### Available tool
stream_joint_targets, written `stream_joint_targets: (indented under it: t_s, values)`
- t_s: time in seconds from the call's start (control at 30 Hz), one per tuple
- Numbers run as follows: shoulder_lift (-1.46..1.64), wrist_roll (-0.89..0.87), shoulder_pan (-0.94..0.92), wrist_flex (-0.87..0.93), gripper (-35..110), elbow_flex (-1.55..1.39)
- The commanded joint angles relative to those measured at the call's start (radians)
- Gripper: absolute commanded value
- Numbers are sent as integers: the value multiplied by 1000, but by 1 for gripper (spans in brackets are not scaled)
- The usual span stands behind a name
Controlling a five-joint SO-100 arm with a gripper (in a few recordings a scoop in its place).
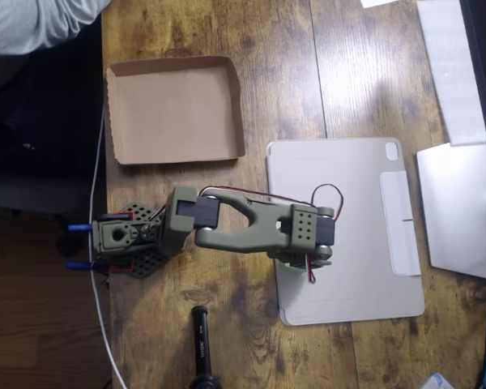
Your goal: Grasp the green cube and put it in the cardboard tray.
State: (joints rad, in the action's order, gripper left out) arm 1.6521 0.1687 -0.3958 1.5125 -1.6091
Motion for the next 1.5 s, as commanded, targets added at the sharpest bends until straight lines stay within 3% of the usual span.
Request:
stream_joint_targets:
  t_s: [0.0,1.07,1.47]
  values:
    - [9,23,-23,-2,38,-14]
    - [8,32,-49,-71,12,-67]
    - [11,26,-31,-51,12,-29]
